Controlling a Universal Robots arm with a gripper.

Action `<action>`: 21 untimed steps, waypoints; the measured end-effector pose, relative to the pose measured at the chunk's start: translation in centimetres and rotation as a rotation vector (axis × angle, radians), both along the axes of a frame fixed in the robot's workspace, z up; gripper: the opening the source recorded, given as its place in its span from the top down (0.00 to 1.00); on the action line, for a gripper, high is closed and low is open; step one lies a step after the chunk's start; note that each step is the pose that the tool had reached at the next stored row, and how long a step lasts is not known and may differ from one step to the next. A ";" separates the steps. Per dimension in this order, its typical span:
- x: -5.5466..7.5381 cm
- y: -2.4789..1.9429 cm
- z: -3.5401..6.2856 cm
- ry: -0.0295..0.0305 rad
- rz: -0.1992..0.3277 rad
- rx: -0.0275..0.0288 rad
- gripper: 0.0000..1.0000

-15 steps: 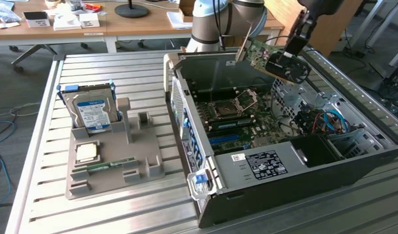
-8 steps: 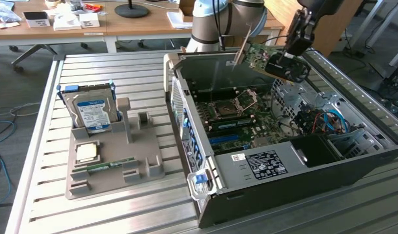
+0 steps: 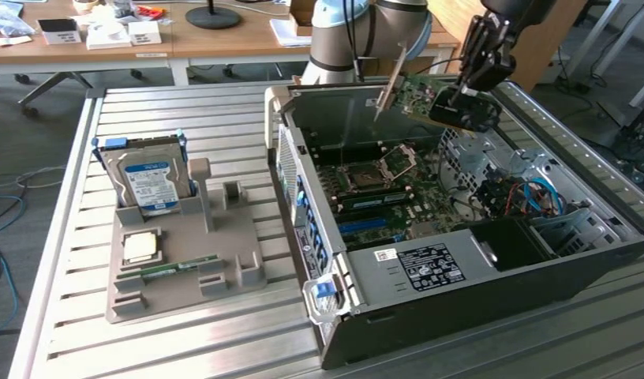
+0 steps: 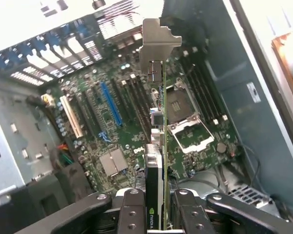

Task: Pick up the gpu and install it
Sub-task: 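Insert the gpu into the slot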

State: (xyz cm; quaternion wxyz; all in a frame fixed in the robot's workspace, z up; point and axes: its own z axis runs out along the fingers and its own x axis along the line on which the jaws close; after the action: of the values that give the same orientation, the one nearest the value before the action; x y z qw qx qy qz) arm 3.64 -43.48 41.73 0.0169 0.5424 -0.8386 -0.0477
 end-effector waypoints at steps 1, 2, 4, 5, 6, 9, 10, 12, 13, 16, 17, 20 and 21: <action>0.0 0.00 0.00 0.0000 0.018 -0.0001 0.73; 0.0 0.00 -0.01 0.0000 0.036 0.0000 0.73; 0.0 0.00 -0.03 0.0000 0.074 0.0000 0.73; 0.0 0.00 -0.03 -0.0001 0.090 0.0000 0.73; 0.0 0.00 -0.03 0.0000 0.110 0.0001 0.73; 0.0 0.00 -0.05 -0.0001 0.164 0.0000 0.73; 0.0 0.00 -0.05 0.0000 0.181 0.0000 0.73; 0.0 0.00 -0.06 0.0000 0.219 0.0000 0.73; 0.0 0.00 -0.07 0.0000 0.237 0.0000 0.73; 0.0 0.00 -0.08 -0.0001 0.291 0.0000 0.73; 0.0 0.00 -0.09 -0.0001 0.310 0.0000 0.73; 0.0 0.00 -0.11 -0.0001 0.364 0.0001 0.73; 0.0 0.00 -0.11 -0.0001 0.382 0.0000 0.73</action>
State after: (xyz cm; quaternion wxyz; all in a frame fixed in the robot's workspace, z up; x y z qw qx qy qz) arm 3.64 -43.47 41.61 0.0256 0.6918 -0.7204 -0.0436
